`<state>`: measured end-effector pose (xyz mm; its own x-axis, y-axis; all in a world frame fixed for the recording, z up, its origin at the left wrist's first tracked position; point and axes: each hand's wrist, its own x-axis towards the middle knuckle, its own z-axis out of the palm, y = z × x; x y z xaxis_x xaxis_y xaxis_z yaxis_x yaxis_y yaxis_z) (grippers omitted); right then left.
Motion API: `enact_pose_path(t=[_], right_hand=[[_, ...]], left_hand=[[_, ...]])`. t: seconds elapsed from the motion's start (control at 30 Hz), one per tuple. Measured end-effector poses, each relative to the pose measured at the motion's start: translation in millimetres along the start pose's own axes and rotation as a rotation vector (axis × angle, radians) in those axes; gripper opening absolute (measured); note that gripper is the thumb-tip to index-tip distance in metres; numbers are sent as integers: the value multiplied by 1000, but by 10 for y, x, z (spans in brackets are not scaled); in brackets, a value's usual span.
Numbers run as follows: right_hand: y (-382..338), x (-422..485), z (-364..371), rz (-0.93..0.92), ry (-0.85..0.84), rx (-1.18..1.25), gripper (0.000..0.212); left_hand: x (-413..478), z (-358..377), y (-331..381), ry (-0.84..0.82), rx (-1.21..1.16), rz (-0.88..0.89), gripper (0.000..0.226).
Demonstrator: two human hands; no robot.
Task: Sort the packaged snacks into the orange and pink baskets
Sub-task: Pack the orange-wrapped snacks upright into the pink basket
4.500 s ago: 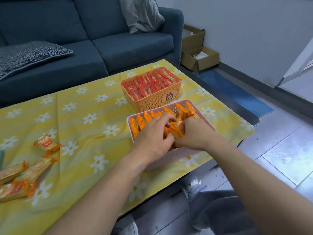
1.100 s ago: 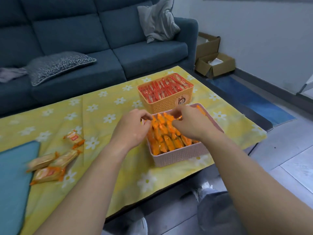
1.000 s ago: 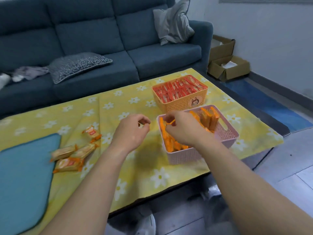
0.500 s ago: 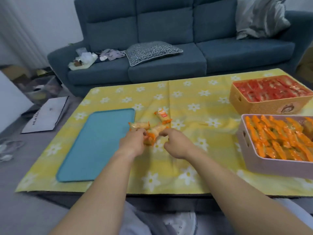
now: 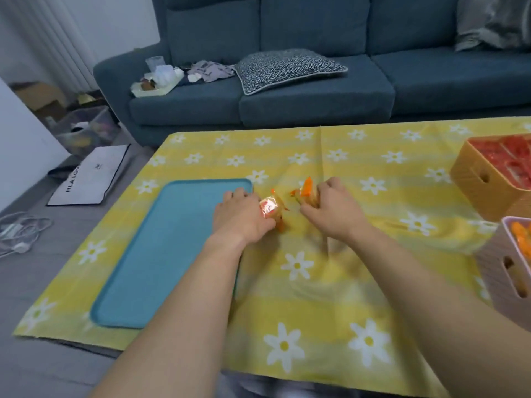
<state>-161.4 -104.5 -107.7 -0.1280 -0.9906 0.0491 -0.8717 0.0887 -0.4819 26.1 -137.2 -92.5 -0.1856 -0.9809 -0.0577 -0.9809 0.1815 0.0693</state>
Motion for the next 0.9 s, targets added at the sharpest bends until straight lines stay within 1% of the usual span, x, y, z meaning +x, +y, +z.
enact_pose_path(t=[0.07, 0.13, 0.2, 0.3, 0.33, 0.37, 0.43, 0.5, 0.53, 0.57, 0.6, 0.63, 0.67, 0.73, 0.77, 0.83, 0.9], right_hand=[[26, 199, 12, 72, -29, 21, 47], [10, 348, 61, 113, -122, -20, 51], [-7, 439, 156, 130, -171, -46, 52], [-17, 452, 199, 162, -131, -57, 47], [-3, 438, 176, 182, -113, -2, 48], [2, 395, 127, 205, -91, 103, 49], [31, 251, -23, 265, -40, 437, 49], [52, 60, -195, 321, -32, 751, 49], [69, -24, -268, 334, -40, 836, 53], [89, -130, -363, 344, -38, 908, 56], [123, -243, -471, 351, -18, 984, 56], [141, -347, -582, 359, 9, 1060, 52], [197, -454, -709, 359, 56, 1115, 45], [329, -697, -969, 344, 152, 1151, 28], [402, -819, -1097, 340, 193, 1142, 26], [594, -1112, -1360, 359, 308, 1077, 31], [815, -1392, -1578, 362, 424, 1051, 28]], left_hand=[[70, 90, -1, -55, -47, 8, 53], [105, 225, 77, -128, -58, 16, 49], [128, 316, 150, -87, -33, 8, 47], [153, 291, 214, 4, -11, -62, 46], [168, 257, 220, 15, -77, -105, 45], [164, 214, 231, 21, -196, -147, 45], [103, 94, 325, 9, -574, -206, 44], [-55, -39, 529, -25, -979, -252, 44], [-140, -91, 652, -59, -1128, -259, 39], [-237, -153, 802, -84, -1242, -238, 29], [-332, -211, 970, -93, -1327, -214, 18], [-415, -272, 1124, -95, -1393, -196, 12], [-491, -333, 1293, -106, -1444, -179, 12], [-631, -436, 1614, -145, -1517, -134, 19], [-701, -477, 1761, -172, -1541, -107, 23], [-858, -527, 2102, -245, -1571, -61, 29], [-1026, -543, 2448, -305, -1587, -2, 34]])
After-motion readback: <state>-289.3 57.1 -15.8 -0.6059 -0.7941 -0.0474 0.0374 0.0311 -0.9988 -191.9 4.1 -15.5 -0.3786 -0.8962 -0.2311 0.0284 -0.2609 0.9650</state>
